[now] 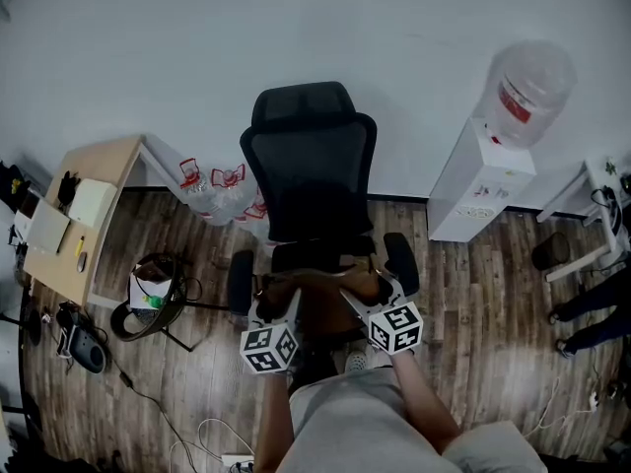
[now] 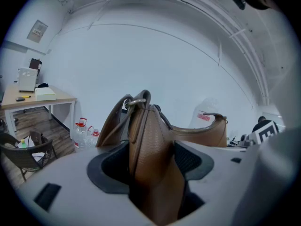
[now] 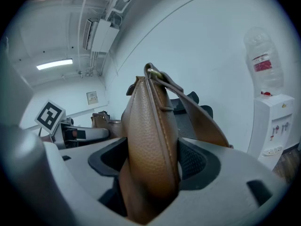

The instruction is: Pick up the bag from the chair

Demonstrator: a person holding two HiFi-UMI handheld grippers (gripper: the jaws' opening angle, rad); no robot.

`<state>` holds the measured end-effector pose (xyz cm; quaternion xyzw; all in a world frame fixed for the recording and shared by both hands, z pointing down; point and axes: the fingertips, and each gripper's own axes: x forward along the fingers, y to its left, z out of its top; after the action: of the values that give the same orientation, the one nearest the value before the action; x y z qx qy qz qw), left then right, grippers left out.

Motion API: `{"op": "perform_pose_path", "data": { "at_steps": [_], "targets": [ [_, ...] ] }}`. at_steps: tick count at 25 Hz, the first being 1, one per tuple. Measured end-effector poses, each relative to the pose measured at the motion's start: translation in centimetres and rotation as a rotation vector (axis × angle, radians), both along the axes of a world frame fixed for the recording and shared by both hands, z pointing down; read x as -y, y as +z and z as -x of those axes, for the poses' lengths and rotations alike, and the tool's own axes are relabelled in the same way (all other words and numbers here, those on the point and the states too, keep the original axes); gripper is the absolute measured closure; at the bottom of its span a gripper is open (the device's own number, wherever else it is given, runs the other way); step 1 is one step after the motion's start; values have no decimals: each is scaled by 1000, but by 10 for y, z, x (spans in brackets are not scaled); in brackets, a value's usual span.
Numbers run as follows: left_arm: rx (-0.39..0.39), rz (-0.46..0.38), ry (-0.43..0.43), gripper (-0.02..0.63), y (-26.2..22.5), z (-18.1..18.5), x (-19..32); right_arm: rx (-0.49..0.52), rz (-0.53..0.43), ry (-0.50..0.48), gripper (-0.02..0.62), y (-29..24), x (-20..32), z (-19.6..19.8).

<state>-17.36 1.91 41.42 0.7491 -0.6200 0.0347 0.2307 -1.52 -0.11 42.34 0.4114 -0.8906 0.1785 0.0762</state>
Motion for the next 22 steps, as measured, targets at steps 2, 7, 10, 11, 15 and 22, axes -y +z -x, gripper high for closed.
{"op": "perform_pose_path", "data": {
  "at_steps": [2, 7, 10, 11, 15, 22],
  "targets": [
    [1, -2, 5, 316, 0, -2, 1, 2, -2, 3, 255, 1, 1, -2],
    [4, 0, 10, 316, 2, -4, 4, 6, 2, 5, 255, 3, 2, -4],
    [-4, 13, 12, 316, 7, -6, 3, 0, 11, 8, 255, 7, 1, -6],
    [-4, 17, 12, 316, 9, -6, 2, -1, 16, 8, 255, 9, 1, -7],
    [-1, 25, 13, 316, 11, -8, 1, 3, 28, 5, 255, 12, 0, -9],
    [2, 29, 15, 316, 11, -14, 0, 11, 24, 5, 256, 14, -1, -15]
  ]
}}
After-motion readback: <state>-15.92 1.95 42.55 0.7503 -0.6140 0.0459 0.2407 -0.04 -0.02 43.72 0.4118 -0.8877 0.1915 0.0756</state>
